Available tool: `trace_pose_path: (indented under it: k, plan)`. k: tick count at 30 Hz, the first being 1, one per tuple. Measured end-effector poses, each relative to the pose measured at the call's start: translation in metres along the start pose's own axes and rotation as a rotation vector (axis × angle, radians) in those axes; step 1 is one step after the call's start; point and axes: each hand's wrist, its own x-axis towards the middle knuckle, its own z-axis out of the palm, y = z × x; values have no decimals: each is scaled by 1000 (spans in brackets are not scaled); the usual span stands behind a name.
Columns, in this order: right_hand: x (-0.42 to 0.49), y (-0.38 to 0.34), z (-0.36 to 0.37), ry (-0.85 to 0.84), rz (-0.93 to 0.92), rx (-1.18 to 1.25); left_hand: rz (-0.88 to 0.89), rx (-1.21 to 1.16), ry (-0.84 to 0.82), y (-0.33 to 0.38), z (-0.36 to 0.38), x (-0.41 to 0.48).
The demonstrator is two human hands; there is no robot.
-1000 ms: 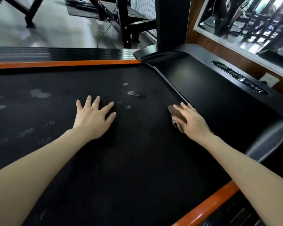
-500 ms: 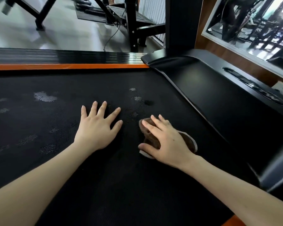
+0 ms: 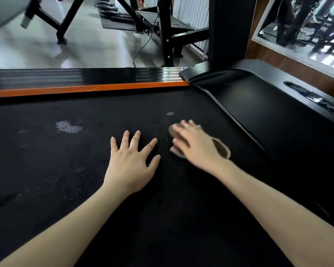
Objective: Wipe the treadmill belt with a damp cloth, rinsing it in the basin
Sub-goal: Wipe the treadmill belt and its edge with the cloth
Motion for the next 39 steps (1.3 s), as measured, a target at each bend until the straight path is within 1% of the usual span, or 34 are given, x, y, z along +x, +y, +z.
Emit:
trace_pose_path:
  k: [1,2,3,4,5,7,9,11,15,17,19,23,24,25,28,30,31,32,33,35,36,37,38,39]
  plan:
    - [-10,-11,0,-33,-101,46,-2,0,-1,-1,0,0]
    - [-12,-11,-3,-62,-164,66,-2,-2,-2,-1,0,0]
    - [-5,-2,-7,-80,-184,58,-3,-6,-3,-2,0,0]
    - [7,11,-10,-75,-155,36,-4,-15,-7,-2,-1,0]
    - [22,27,-12,-49,-67,6,-4,-31,-15,-2,-3,0]
    - [55,55,-15,23,185,-73,-6,-70,-6,-4,-8,2]
    - [80,66,-9,58,354,-133,11,-63,22,-8,-16,8]
    - [90,65,-1,62,402,-151,31,-17,42,-21,-21,25]
    - [90,70,-1,80,351,-144,-7,58,-8,-65,-23,76]
    - [95,77,-2,67,327,-148,-16,53,-58,-80,-18,90]
    - [105,81,-1,57,323,-159,-7,11,-55,-85,-11,94]
    - [127,53,11,117,517,-221,-2,-16,5,-85,-6,93]
    - [131,39,16,123,492,-222,-1,-13,11,-84,-6,94]
    - [133,22,21,111,409,-202,-2,-14,11,-84,-7,93]
    - [120,-17,34,11,62,-71,5,-23,2,-86,-7,93]
    - [112,-15,24,-64,-59,3,9,-28,3,-88,-6,91]
    - [114,-4,19,-80,-81,3,7,-25,8,-89,-6,90]
    - [119,12,15,-69,-48,-23,5,-23,8,-90,-6,90]
    - [126,33,10,-30,38,-60,8,-20,3,-89,-5,91]
    - [140,62,5,80,304,-139,11,-15,20,-87,-3,91]
    - [147,62,7,121,412,-174,9,-11,30,-87,-4,92]
    - [153,52,14,129,471,-197,6,-10,31,-86,-3,93]
    - [160,34,20,127,458,-189,6,-8,33,-85,-3,93]
    - [166,12,30,116,382,-163,11,-8,37,-85,-3,93]
